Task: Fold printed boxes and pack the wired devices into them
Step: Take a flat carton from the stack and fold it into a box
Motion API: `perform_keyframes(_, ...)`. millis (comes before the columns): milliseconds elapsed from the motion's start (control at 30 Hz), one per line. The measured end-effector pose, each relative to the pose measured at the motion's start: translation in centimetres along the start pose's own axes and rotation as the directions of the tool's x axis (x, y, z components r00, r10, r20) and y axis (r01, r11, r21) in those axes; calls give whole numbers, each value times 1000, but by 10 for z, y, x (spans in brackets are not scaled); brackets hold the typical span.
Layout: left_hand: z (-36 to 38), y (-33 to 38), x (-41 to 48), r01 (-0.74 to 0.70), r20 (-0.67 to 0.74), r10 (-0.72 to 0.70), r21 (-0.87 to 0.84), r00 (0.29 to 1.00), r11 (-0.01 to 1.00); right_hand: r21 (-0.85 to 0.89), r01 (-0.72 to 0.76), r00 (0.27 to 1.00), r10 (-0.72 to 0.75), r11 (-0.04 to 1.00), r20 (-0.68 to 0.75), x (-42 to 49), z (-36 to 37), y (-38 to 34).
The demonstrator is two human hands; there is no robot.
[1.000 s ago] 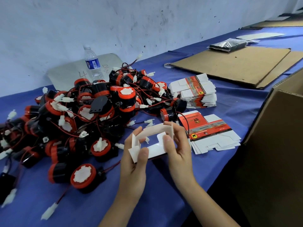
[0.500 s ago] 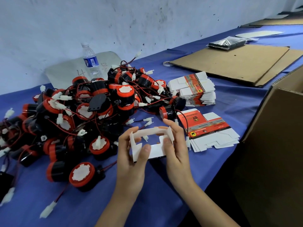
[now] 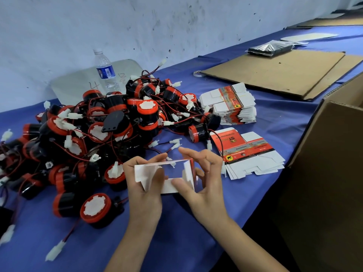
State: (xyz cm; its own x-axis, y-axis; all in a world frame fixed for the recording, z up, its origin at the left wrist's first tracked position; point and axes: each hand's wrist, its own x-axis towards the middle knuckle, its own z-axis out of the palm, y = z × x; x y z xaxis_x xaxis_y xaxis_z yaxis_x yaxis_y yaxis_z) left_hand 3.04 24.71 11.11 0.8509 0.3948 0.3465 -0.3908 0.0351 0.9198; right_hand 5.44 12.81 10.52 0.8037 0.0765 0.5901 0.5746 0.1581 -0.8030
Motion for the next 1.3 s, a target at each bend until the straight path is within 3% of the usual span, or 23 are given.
perform_keyframes(133,-4,-2,3,110,-60,-120,-145,991,983,-202,295,955,-281,934,98,0,-3,1)
perform_keyframes(267,-4,-1,4,197,-157,-222,-162,962,967,-336,299,953,-266,893,143,1,-3,1)
perform_keyframes(433,-4,0,4,230,-163,-253,-145,954,962,-383,260,964,-215,887,157,1,-4,3)
perform_keyframes(533,-5,0,3,138,-169,-143,-42,975,990,-379,156,986,-122,912,111,1,-3,2)
perform_keyframes(633,-2,5,-2,-43,-64,51,115,997,992,-281,50,999,-48,958,16,4,-5,-1)
perform_keyframes(800,4,12,-5,-239,33,238,255,971,937,-199,-60,997,50,978,-54,6,-6,-7)
perform_keyframes(1300,-2,10,0,-210,48,205,280,978,937,-187,-76,989,98,979,114,14,-6,-3)
